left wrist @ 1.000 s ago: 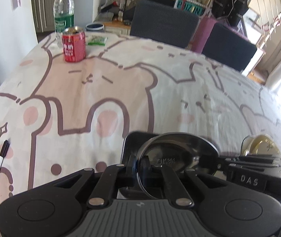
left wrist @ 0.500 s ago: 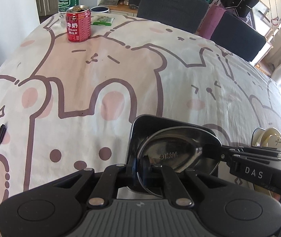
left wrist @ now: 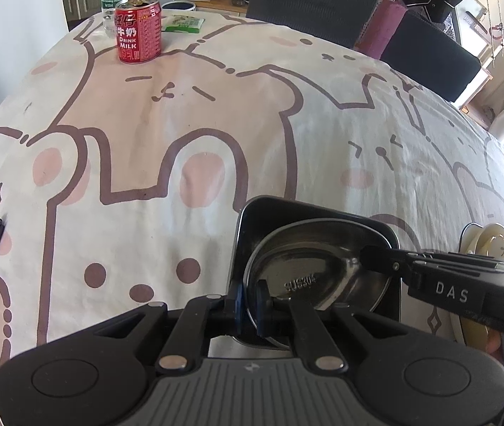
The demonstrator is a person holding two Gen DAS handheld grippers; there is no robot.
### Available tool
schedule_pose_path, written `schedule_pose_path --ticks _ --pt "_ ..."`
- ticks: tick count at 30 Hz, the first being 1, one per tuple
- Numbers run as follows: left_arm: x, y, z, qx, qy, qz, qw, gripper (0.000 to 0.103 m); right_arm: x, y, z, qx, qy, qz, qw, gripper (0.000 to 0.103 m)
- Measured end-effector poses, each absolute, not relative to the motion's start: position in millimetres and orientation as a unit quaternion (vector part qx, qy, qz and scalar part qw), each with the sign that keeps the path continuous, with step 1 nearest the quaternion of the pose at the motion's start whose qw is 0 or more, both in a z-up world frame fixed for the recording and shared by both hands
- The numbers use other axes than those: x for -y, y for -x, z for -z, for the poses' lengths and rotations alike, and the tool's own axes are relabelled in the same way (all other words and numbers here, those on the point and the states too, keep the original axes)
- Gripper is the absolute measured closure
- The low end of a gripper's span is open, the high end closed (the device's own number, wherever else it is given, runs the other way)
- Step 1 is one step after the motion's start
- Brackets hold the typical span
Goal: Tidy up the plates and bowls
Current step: 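Lower the oval steel bowl into the steel pan and open both grippers, then grasp the steel pan rim with both grippers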
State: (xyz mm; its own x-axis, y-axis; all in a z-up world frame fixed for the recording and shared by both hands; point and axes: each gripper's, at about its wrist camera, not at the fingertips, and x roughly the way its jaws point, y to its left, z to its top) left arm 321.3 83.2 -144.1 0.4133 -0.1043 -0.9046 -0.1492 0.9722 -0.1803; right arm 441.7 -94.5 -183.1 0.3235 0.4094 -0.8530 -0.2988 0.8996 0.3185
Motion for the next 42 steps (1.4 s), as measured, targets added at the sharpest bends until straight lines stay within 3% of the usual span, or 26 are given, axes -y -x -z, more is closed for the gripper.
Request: schedule_pose_path --ticks 7,12,15,21,23,25,26,39,42 --pt "-83.8 -322.6 146.9 -0.547 0.12 -0.014 0.828 0.092 100.2 -446.1 183.1 -0.535 -0.089 -0.226 0.809 0.076" --pt "-84.4 -323.0 146.9 -0.548 0.122 -0.015 0.828 0.092 106.2 -444.9 178.4 -0.526 -0.105 -0.232 0.812 0.072" --pt "-87.1 -322.4 145.8 -0.545 0.132 -0.014 0.828 0.091 109.7 -443.6 175.9 -0.517 -0.118 -0.24 0.813 0.061" --pt "-90.3 -316.7 138.0 -0.534 0.149 0.003 0.832 0.075 112.9 -434.8 163.5 -0.494 -0.107 -0.237 0.83 0.052" --pt "-90.4 -313.6 130.4 -0.52 0.148 0.005 0.841 0.063 115.2 -430.9 158.9 -0.486 -0.102 -0.23 0.837 0.048" --pt "-89.5 -309.6 121.3 -0.501 0.135 -0.003 0.855 0.04 117.9 -427.1 155.0 -0.482 -0.095 -0.211 0.845 0.041" --pt "-89.8 -308.2 117.0 -0.491 0.133 -0.004 0.861 0.037 119.5 -425.7 154.0 -0.482 -0.092 -0.202 0.848 0.038" --pt "-110.2 -328.6 131.2 -0.487 0.123 -0.059 0.863 0.04 128.4 -418.9 166.6 -0.542 -0.107 -0.187 0.812 0.041" --pt "-115.4 -331.7 138.3 -0.494 0.12 -0.072 0.858 0.04 130.0 -420.0 169.4 -0.549 -0.109 -0.182 0.809 0.047"
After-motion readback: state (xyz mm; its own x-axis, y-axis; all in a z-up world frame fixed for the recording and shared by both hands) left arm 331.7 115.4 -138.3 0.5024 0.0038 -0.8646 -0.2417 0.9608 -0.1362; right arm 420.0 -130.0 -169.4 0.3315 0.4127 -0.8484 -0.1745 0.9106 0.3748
